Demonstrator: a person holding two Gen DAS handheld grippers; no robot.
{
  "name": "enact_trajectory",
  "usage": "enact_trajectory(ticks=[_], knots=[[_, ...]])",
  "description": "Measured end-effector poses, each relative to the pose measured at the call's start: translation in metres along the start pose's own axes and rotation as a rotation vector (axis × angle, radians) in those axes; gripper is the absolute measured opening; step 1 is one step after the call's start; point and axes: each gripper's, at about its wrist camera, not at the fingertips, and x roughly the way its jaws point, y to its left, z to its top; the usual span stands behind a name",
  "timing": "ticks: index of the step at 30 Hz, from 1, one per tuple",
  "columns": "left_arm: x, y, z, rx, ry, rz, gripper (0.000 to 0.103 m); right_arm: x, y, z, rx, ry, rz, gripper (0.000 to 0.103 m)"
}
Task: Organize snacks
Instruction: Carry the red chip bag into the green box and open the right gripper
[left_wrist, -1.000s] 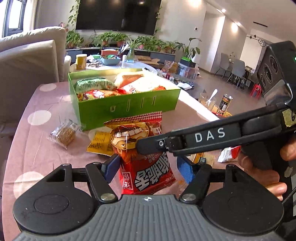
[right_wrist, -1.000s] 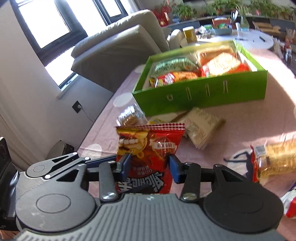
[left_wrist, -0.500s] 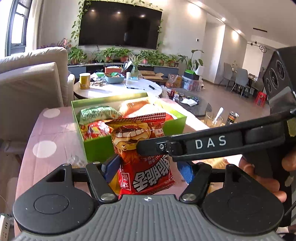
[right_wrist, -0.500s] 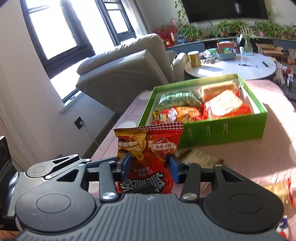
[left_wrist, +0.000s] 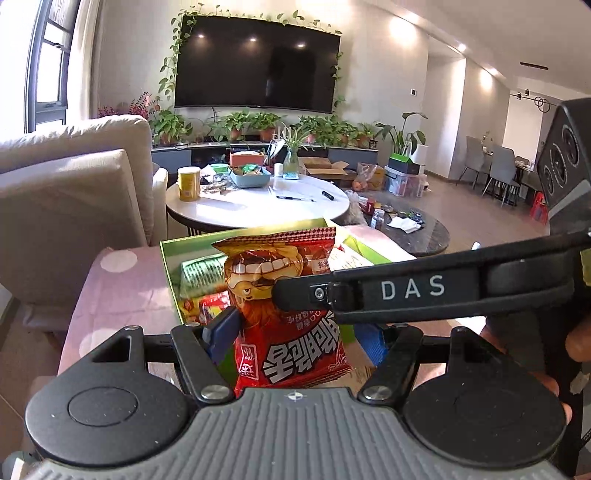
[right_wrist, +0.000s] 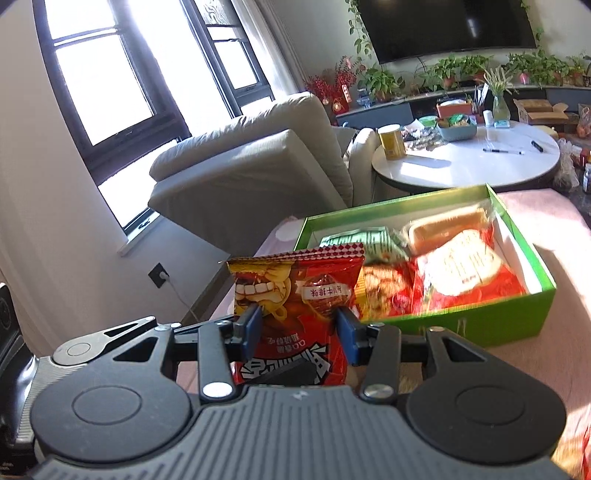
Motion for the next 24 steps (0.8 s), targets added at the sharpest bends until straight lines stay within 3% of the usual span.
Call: enact_trajectory(ticks=[11, 24], knots=[[0.035, 0.016, 0.024, -0.012, -0.014, 0.027, 0.065, 0.023, -0.015, 0.029, -0.024, -0.017, 0.014, 0.061], [0.065, 0.031, 0.025, -0.028, 0.029, 0.063, 0.065, 0.057, -0.031, 0.036, 0.002, 0.012, 0.050, 0.061]])
